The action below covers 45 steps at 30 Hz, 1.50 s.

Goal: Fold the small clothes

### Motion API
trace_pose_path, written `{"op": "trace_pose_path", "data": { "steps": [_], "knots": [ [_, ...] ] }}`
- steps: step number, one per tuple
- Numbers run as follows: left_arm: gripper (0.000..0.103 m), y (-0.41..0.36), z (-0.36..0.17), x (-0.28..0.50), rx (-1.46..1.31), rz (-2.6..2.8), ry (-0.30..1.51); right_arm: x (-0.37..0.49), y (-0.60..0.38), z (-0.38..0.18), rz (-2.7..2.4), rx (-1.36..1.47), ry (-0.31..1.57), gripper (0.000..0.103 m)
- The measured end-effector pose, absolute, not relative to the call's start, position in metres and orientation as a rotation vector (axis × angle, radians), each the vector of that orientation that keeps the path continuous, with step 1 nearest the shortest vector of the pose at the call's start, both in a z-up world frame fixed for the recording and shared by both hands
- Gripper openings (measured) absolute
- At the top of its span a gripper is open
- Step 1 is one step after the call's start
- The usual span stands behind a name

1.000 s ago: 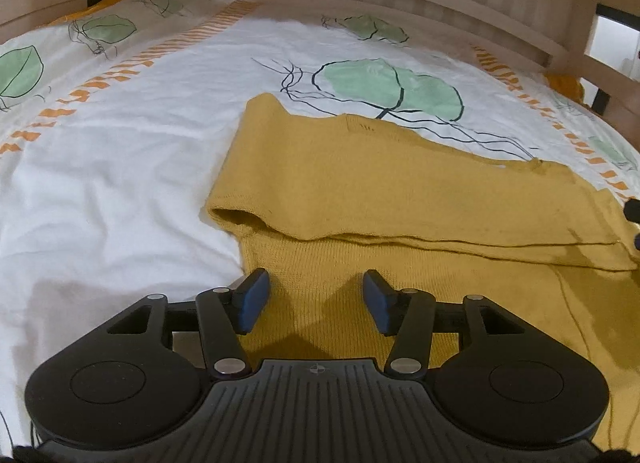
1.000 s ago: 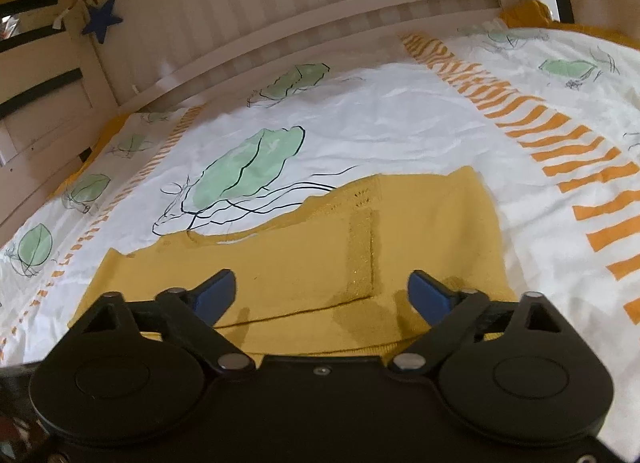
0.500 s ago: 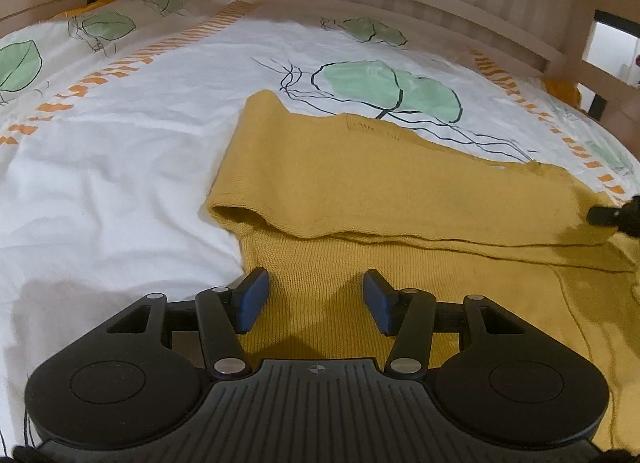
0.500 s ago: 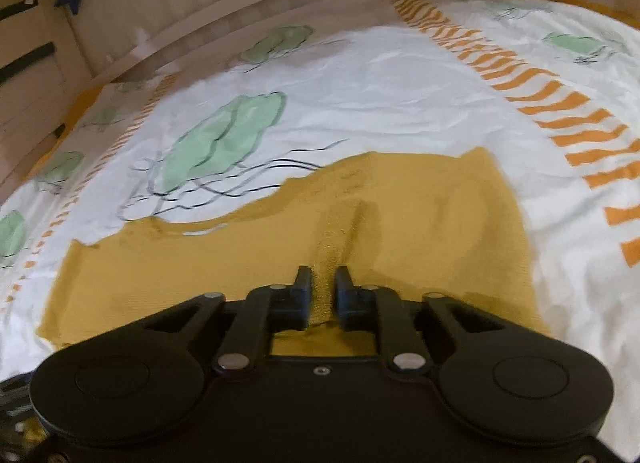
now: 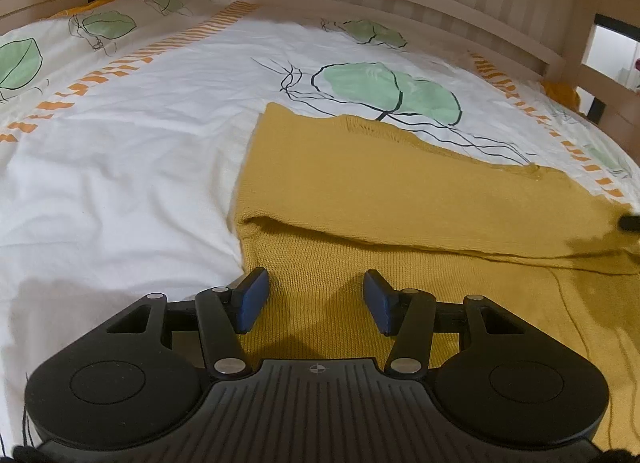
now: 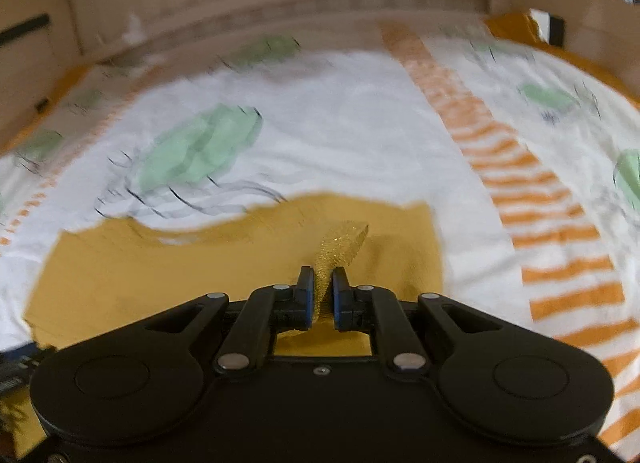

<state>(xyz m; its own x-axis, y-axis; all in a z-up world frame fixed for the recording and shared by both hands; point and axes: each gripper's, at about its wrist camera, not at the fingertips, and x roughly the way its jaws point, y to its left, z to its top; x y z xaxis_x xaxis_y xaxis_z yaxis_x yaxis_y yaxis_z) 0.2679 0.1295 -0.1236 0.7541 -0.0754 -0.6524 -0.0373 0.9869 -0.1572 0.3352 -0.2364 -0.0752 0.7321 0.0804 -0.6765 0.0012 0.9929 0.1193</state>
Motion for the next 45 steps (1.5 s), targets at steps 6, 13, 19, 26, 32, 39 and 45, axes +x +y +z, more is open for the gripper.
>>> {"op": "trace_pose_path", "data": {
  "steps": [6, 13, 19, 26, 32, 39, 45],
  "knots": [
    [0.051, 0.128, -0.123, 0.268, -0.152, -0.017, 0.717, 0.327, -0.237, -0.097, 0.021, 0.121, 0.763, 0.035],
    [0.051, 0.129, -0.111, 0.271, -0.1, -0.06, 0.786, 0.303, -0.248, -0.083, 0.025, 0.172, 0.749, 0.066],
    [0.051, 0.137, -0.101, 0.241, -0.1, -0.126, 0.844, 0.263, -0.256, -0.067, 0.039, 0.205, 0.74, 0.071],
    [0.052, 0.141, -0.095, 0.195, -0.089, -0.135, 0.905, 0.207, -0.269, -0.064, 0.031, 0.264, 0.771, 0.072],
    [0.051, 0.147, -0.086, 0.16, -0.106, -0.133, 0.926, 0.163, -0.274, -0.057, 0.033, 0.326, 0.775, 0.072],
    [0.051, 0.151, -0.072, 0.113, -0.139, -0.14, 0.91, 0.119, -0.275, -0.042, 0.036, 0.328, 0.751, 0.072],
    [0.051, 0.158, -0.059, 0.081, -0.154, -0.131, 0.863, 0.086, -0.274, -0.033, 0.035, 0.274, 0.738, 0.073]
  ]
}}
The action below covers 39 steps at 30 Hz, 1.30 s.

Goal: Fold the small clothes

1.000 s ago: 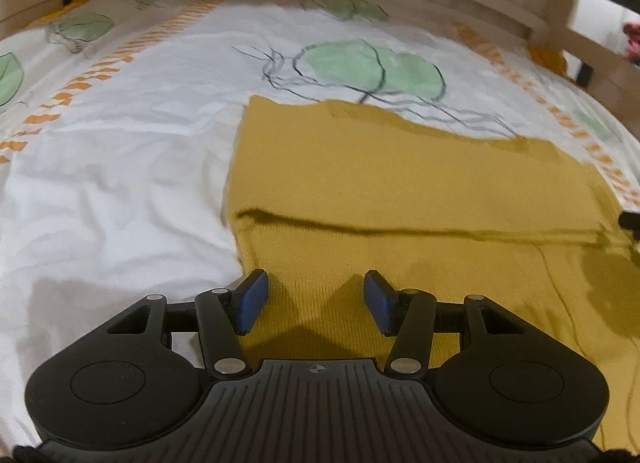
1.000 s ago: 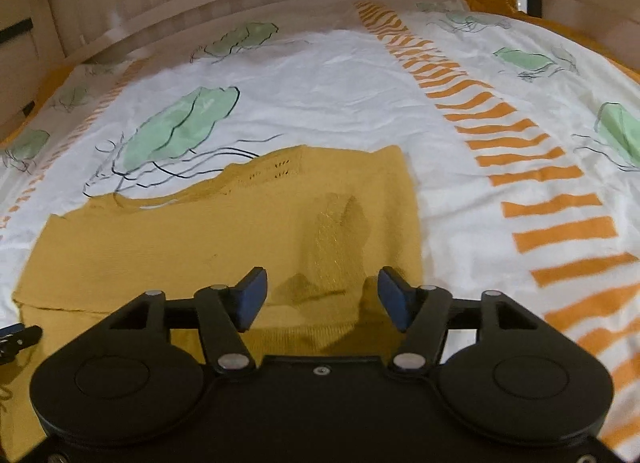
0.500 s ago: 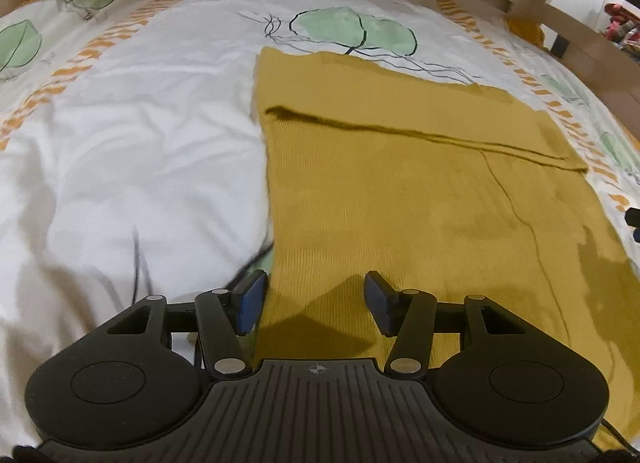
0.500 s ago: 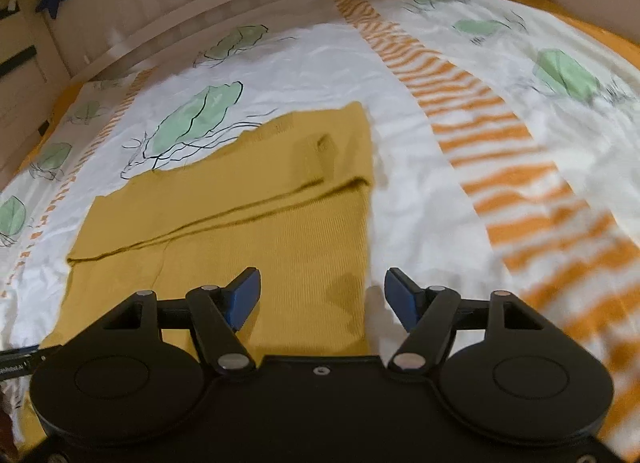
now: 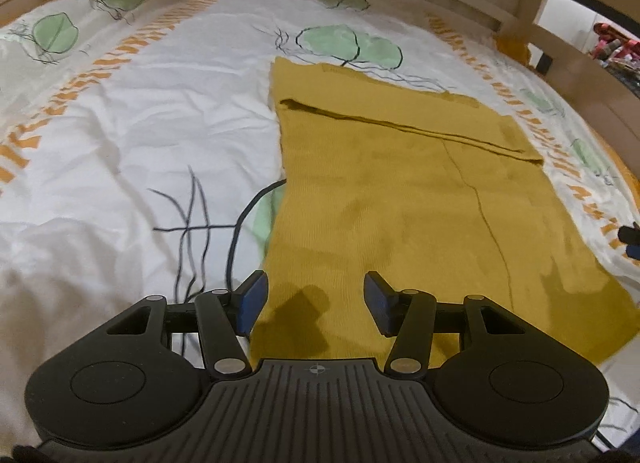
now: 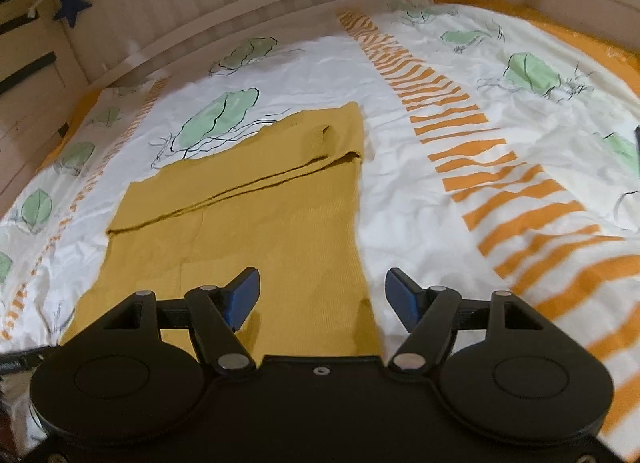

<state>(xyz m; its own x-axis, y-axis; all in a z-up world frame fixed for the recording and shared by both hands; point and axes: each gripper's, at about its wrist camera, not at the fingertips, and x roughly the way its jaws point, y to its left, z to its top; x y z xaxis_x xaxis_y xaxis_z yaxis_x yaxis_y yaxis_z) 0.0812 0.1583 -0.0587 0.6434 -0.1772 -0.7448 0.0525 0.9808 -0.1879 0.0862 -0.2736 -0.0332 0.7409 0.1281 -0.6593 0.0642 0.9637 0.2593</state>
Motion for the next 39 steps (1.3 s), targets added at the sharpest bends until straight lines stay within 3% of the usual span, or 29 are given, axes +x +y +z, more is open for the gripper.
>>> {"op": "trace_pose_path", "data": {
  "steps": [22, 29, 39],
  "knots": [
    [0.052, 0.162, -0.094, 0.051, -0.11, -0.098, 0.909, 0.04, -0.267, -0.053, 0.035, 0.209, 0.778, 0.078],
    [0.063, 0.162, -0.1, 0.053, -0.124, -0.139, 0.907, 0.043, -0.261, -0.058, 0.054, 0.181, 0.802, 0.085],
    [0.077, 0.164, -0.105, 0.06, -0.166, -0.188, 0.917, 0.055, -0.265, -0.068, 0.113, 0.285, 0.848, 0.085]
  ]
}}
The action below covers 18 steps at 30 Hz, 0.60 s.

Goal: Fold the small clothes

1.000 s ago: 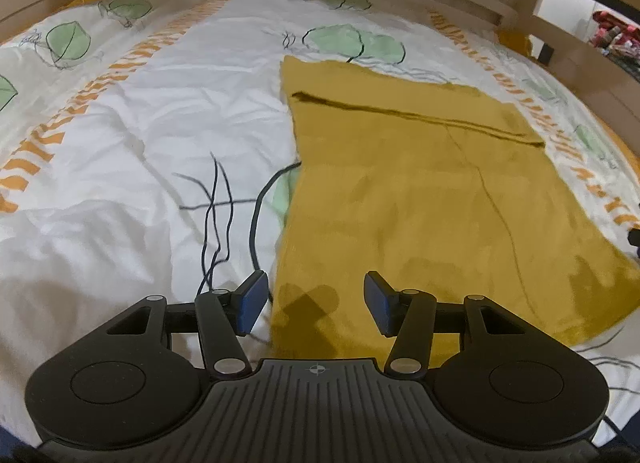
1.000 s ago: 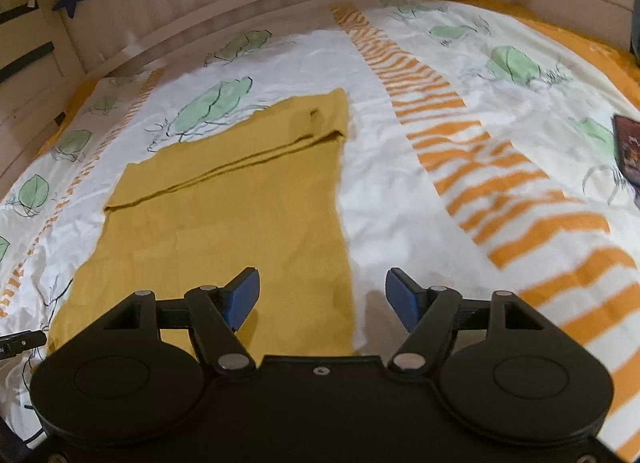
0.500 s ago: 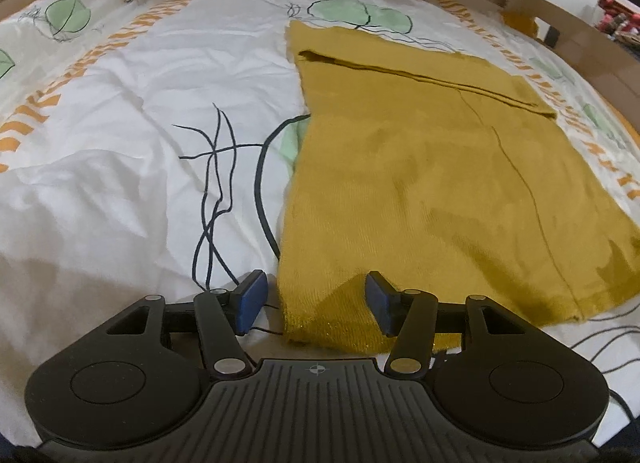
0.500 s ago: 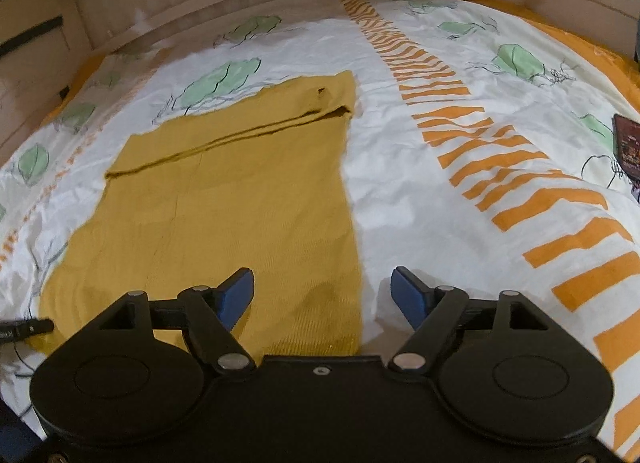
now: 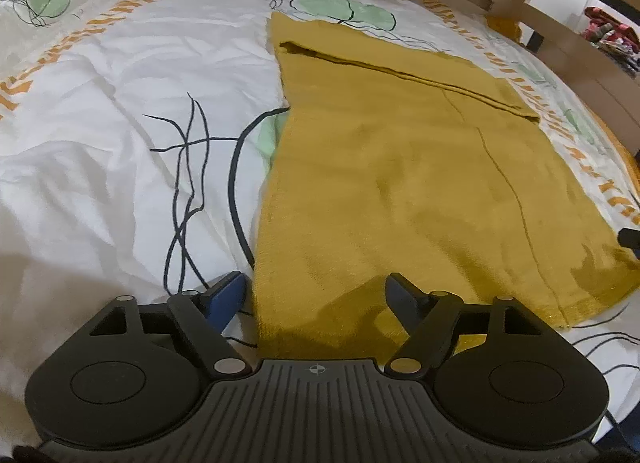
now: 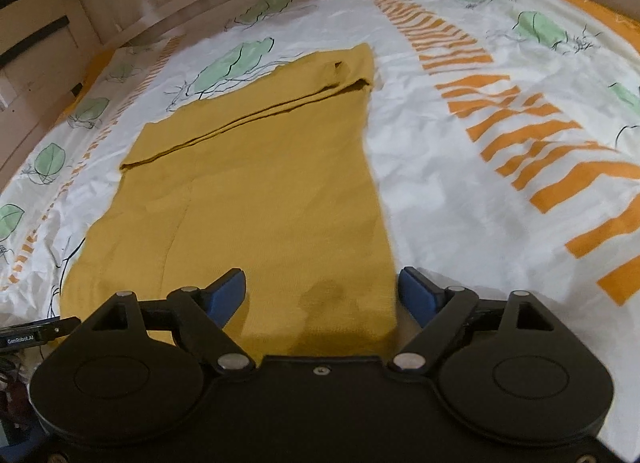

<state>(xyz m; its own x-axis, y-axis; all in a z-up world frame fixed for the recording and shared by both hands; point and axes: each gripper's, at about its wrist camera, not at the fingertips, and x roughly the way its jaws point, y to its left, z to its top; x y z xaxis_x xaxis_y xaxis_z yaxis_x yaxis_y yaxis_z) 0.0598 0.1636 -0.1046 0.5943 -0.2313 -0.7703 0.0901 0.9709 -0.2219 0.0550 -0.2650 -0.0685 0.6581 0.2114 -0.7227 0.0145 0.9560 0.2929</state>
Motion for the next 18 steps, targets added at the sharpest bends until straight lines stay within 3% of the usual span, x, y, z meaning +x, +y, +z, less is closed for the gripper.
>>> {"op": "trace_pose_path", "data": {
  "steps": [4, 8, 13, 18],
  "knots": [
    [0.082, 0.16, -0.106, 0.062, -0.158, -0.2, 0.926, 0.057, -0.263, -0.071, 0.123, 0.288, 0.858, 0.086],
    [0.08, 0.16, -0.105, 0.062, -0.159, -0.204, 0.923, 0.057, -0.264, -0.071, 0.132, 0.299, 0.861, 0.086],
    [0.06, 0.17, -0.103, 0.059, -0.209, -0.192, 0.911, 0.057, -0.267, -0.07, 0.154, 0.326, 0.871, 0.086],
    [0.056, 0.175, -0.1, 0.056, -0.251, -0.22, 0.914, 0.058, -0.268, -0.069, 0.181, 0.345, 0.89, 0.086]
  ]
}}
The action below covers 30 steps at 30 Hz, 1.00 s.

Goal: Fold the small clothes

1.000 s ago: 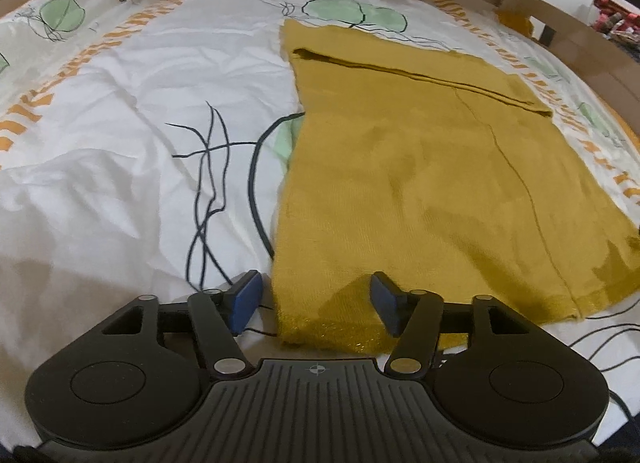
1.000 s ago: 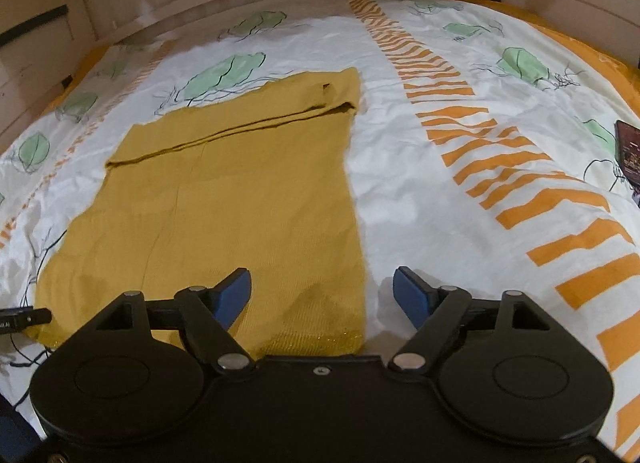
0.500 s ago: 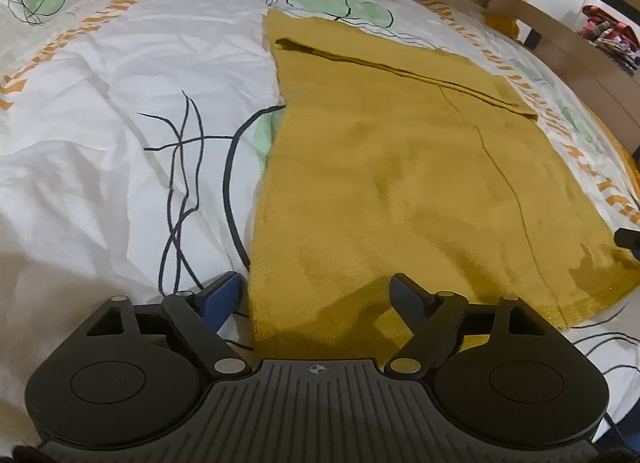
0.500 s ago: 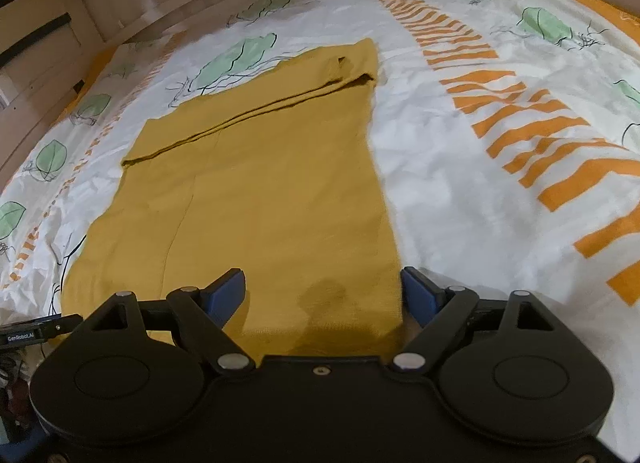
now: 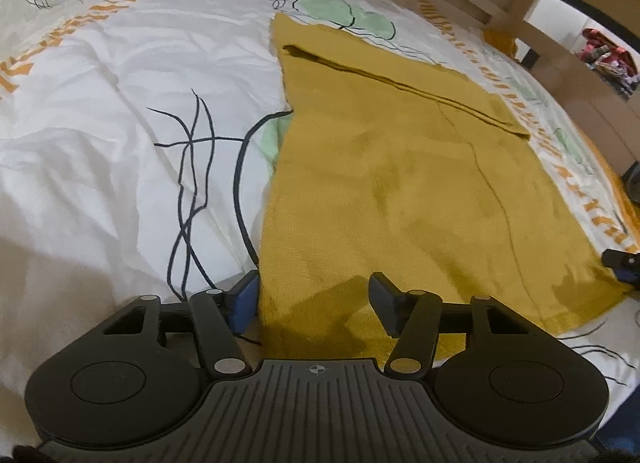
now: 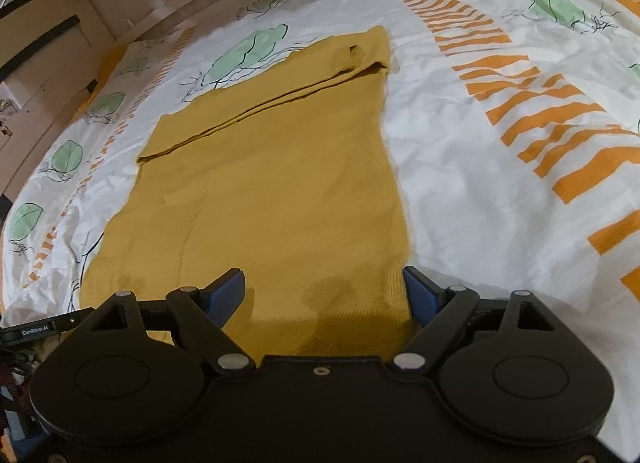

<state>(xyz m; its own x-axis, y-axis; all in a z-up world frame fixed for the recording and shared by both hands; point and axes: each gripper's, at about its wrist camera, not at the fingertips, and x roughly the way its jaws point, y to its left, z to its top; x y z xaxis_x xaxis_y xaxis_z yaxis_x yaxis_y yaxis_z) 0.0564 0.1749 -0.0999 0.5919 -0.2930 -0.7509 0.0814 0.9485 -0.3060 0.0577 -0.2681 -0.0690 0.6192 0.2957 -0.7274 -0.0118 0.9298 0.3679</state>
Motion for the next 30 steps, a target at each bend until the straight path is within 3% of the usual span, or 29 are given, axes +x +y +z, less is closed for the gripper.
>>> {"op": "trace_pose_path", "data": {
  "steps": [6, 11, 18, 20, 27, 30],
  "knots": [
    [0.053, 0.174, -0.099, 0.054, -0.261, -0.24, 0.919, 0.058, -0.27, -0.068, 0.203, 0.365, 0.909, 0.086],
    [0.032, 0.182, -0.099, 0.054, -0.321, -0.208, 0.916, 0.06, -0.27, -0.068, 0.212, 0.368, 0.924, 0.086],
    [0.014, 0.188, -0.097, 0.052, -0.362, -0.18, 0.898, 0.061, -0.277, -0.066, 0.214, 0.405, 0.934, 0.081],
    [0.01, 0.19, -0.096, 0.052, -0.376, -0.171, 0.89, 0.061, -0.279, -0.066, 0.209, 0.411, 0.938, 0.076],
    [0.013, 0.187, -0.1, 0.059, -0.35, -0.176, 0.937, 0.064, -0.278, -0.067, 0.19, 0.354, 0.965, 0.059],
    [0.015, 0.184, -0.1, 0.061, -0.341, -0.183, 0.946, 0.064, -0.28, -0.071, 0.17, 0.342, 0.975, 0.029]
  ]
}}
